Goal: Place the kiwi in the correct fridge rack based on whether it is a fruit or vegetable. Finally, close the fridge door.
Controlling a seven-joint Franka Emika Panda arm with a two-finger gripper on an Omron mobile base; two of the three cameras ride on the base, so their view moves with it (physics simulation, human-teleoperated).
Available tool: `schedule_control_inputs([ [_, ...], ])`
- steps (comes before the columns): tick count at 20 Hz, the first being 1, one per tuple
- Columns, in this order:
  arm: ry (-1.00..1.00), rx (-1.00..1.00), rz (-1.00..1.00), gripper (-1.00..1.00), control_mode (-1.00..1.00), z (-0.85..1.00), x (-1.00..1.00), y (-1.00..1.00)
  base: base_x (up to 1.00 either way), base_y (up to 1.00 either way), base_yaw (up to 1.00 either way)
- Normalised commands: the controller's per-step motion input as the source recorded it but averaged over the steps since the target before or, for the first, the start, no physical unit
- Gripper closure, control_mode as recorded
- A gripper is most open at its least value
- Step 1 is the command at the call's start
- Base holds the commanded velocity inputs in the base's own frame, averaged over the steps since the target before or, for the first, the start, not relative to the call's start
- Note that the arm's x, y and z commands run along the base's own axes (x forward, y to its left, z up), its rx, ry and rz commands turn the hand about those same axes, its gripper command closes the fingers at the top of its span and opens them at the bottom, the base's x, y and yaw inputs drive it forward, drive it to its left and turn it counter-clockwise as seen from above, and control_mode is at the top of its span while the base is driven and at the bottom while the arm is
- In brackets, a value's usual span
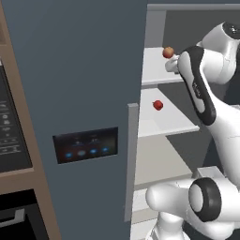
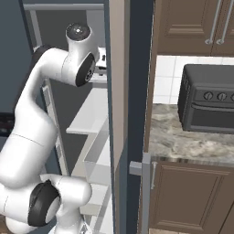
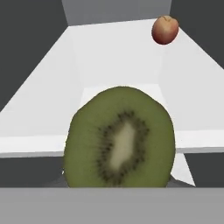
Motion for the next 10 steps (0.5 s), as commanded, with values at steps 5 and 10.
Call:
schedule_control_inputs([
  [5, 0.02, 0.00, 0.00, 1.00, -1.00, -0.16, 0.65, -0.36, 0.00, 0.00, 0.00],
  [10, 0.02, 0.00, 0.00, 1.00, -1.00, -0.39, 0.67, -0.07, 0.00, 0.00, 0.00],
])
